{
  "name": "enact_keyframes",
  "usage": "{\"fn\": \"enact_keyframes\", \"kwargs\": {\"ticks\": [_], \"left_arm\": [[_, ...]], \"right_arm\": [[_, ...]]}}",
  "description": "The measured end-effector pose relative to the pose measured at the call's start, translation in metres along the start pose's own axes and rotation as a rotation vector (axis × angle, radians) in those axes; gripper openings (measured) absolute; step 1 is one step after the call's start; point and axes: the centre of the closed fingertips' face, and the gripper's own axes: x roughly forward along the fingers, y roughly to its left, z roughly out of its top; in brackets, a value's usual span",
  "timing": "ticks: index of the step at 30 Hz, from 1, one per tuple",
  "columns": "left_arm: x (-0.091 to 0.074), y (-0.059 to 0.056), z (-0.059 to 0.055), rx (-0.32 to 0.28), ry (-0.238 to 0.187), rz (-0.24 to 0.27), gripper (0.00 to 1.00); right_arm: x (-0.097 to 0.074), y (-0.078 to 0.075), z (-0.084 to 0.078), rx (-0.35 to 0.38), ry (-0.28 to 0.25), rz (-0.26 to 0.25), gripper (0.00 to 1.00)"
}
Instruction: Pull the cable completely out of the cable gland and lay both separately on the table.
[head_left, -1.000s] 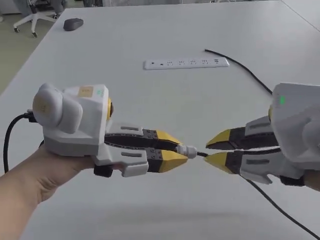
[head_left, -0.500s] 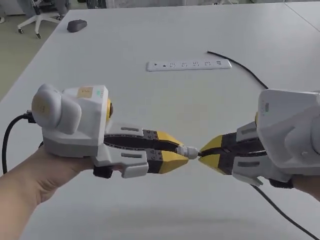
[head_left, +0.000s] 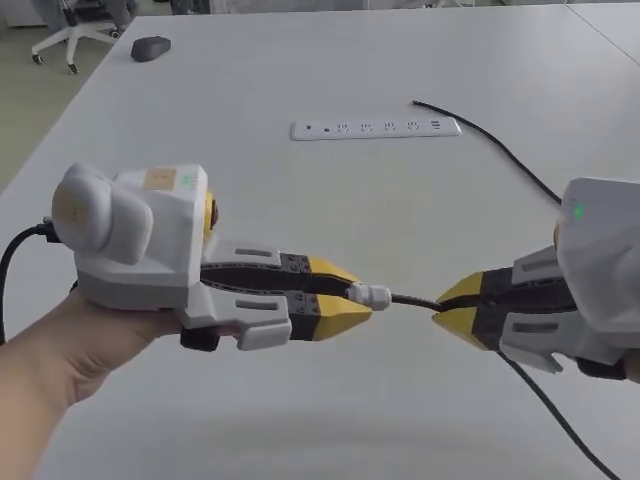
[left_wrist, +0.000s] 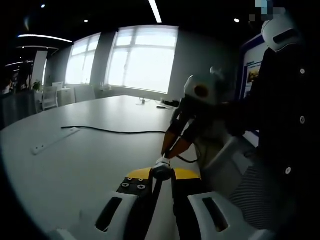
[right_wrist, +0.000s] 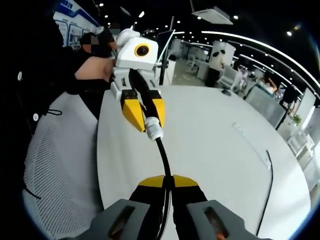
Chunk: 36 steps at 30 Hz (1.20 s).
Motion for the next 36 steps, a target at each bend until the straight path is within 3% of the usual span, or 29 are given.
{"fn": "enact_keyframes", "kwargs": {"ticks": [13,36], "left_arm": [[-0.004,0.003,-0.001,-0.002,0.001,0.013,0.15],[-0.007,0.008,-0.003,-0.013,-0.006,0.029,0.15]], "right_arm": [[-0.01,-0.009,-0.034,0.08,0.062,-0.027,0.0],[-0.013,-0.015,-0.07,0.176,0.142,-0.049,0.0]]}}
